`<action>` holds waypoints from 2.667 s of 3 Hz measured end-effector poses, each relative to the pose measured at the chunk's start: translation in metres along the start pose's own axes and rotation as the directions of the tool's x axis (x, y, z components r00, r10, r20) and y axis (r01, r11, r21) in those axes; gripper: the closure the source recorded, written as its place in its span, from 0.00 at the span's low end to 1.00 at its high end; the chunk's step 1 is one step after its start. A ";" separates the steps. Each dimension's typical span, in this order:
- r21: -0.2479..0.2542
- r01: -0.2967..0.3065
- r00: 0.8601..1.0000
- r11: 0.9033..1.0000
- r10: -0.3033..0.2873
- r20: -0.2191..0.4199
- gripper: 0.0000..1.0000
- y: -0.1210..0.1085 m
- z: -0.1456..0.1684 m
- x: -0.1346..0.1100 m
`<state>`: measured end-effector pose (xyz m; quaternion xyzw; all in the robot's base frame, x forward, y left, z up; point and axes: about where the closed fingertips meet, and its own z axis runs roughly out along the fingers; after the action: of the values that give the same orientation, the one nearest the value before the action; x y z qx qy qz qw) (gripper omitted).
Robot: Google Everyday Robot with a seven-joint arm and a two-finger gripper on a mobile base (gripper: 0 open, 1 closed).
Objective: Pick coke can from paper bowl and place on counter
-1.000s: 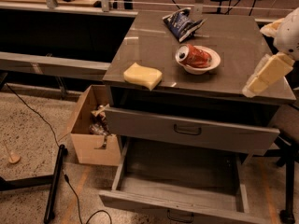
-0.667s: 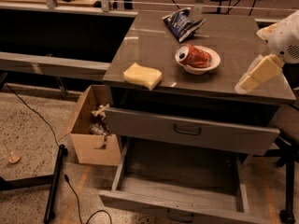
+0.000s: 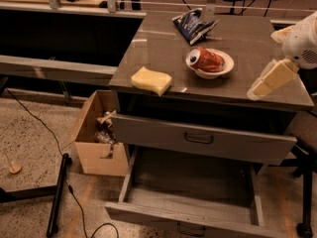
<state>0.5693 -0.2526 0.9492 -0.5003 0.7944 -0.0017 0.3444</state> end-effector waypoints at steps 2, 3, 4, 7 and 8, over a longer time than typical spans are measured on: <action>0.036 0.049 0.984 0.998 -0.055 0.171 0.00 -0.011 0.041 -0.049; 0.016 0.094 0.969 0.995 -0.095 0.230 0.00 -0.010 0.062 -0.070; -0.002 0.127 0.955 0.992 -0.122 0.271 0.00 -0.009 0.082 -0.083; 0.064 0.106 0.936 0.992 -0.121 0.330 0.00 -0.054 0.113 -0.098; 0.055 0.081 0.939 0.995 -0.095 0.329 0.00 -0.059 0.126 -0.093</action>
Offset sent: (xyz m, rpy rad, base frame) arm 0.0696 0.0723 0.0021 0.1501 -0.2033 0.1432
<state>0.7097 -0.1646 0.9239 -0.5215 0.7018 0.0511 0.4826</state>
